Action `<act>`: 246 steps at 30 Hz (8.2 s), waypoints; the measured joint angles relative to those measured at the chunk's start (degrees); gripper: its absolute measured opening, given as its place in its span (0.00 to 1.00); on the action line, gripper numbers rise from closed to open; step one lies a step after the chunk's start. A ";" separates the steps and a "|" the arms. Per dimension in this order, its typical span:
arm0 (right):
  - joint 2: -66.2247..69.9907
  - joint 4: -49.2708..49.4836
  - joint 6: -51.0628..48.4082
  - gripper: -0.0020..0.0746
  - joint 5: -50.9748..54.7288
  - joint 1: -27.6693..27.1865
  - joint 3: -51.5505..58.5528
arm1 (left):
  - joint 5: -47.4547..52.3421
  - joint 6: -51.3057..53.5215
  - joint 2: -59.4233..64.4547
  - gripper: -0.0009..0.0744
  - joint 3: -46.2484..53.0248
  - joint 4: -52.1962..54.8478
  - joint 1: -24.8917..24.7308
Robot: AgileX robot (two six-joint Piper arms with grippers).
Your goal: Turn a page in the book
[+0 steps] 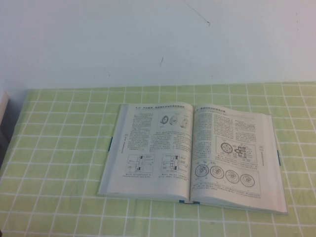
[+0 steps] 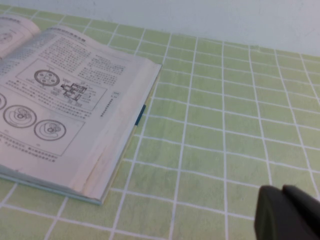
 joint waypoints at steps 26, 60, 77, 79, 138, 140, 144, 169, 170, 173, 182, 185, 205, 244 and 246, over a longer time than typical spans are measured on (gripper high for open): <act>0.00 0.00 0.00 0.02 0.00 0.00 0.00 | 0.00 0.21 0.00 0.01 0.00 0.00 0.00; 0.00 0.00 0.00 0.02 0.00 0.00 0.00 | 0.00 -0.01 0.00 0.01 0.00 0.00 0.00; 0.00 0.00 0.00 0.02 0.00 0.00 0.00 | 0.00 -0.01 0.00 0.01 0.00 0.00 0.00; 0.00 0.00 0.00 0.02 0.00 0.00 0.00 | 0.00 0.10 0.00 0.01 0.00 0.00 0.00; 14.79 1.43 -5.30 0.02 0.28 0.00 -25.27 | 13.78 4.41 31.08 0.01 -44.34 1.39 0.00; 20.07 1.43 -5.30 0.02 5.00 0.00 -27.92 | 18.85 10.91 36.68 0.01 -47.70 -3.45 0.00; 30.43 2.24 -5.38 0.02 11.27 0.00 -32.72 | 24.07 19.44 47.12 0.01 -51.39 -16.17 0.00; 80.03 55.44 -54.59 0.12 4.74 0.00 -42.14 | 11.30 44.87 104.33 0.01 -64.46 -35.76 -13.89; 81.64 59.33 -57.58 0.16 5.61 0.00 -42.23 | 11.19 44.87 105.15 0.01 -64.46 -35.73 -13.89; 86.11 68.85 -64.42 0.32 7.67 0.00 -42.23 | 11.19 44.87 107.56 0.01 -64.60 -35.64 -13.89; 99.88 79.80 -72.70 0.69 8.74 0.00 -43.87 | 11.59 44.34 109.97 0.01 -65.20 -35.99 -13.78; 102.63 79.94 -72.57 0.71 8.96 0.00 -45.29 | 11.67 44.31 109.97 0.01 -65.31 -35.99 -13.78; 110.60 81.19 -70.24 0.71 13.43 0.12 -49.99 | 11.72 44.18 109.97 0.01 -65.33 -35.66 -13.78; 108.37 57.83 -53.07 0.61 14.49 1.29 -56.13 | 11.70 40.31 109.97 0.01 -65.33 -35.76 -13.78; 108.47 57.41 -52.53 0.61 14.46 1.29 -56.57 | 11.70 40.19 109.97 0.01 -65.33 -35.68 -13.78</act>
